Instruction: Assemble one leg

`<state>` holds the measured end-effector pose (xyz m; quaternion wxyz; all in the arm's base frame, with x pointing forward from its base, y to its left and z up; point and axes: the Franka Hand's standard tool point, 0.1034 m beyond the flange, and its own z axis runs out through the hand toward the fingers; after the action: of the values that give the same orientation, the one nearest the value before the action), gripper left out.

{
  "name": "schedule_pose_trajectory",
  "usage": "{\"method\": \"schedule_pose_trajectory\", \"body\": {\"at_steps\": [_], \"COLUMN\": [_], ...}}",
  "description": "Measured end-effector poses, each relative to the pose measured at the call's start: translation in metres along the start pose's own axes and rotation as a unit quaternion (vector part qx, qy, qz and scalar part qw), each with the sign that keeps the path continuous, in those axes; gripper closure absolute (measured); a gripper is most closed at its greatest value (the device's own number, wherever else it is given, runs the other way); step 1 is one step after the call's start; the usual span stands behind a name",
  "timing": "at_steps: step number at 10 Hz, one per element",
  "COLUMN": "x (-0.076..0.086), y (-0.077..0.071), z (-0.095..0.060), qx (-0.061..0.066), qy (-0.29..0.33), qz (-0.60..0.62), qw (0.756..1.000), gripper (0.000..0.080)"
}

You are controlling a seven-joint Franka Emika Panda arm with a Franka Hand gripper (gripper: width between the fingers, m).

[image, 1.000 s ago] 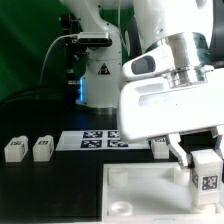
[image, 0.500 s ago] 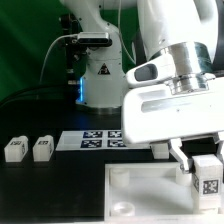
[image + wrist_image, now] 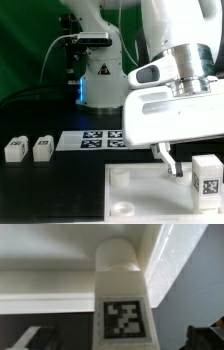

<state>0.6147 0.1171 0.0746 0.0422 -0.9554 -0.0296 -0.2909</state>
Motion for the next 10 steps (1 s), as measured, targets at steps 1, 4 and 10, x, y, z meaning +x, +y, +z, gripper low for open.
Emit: {"method": "schedule_pose_trajectory", "body": {"at_steps": [1, 4, 10], "x": [0.0, -0.001, 0.009], "y": [0.0, 0.0, -0.004], "z": [0.0, 0.001, -0.001], "qx": [0.0, 0.0, 0.018], "qy": [0.0, -0.001, -0.099], "qz": [0.0, 0.0, 0.006], "qw": [1.0, 1.0, 0.995], "gripper": [0.0155, 0.015, 0.015]}}
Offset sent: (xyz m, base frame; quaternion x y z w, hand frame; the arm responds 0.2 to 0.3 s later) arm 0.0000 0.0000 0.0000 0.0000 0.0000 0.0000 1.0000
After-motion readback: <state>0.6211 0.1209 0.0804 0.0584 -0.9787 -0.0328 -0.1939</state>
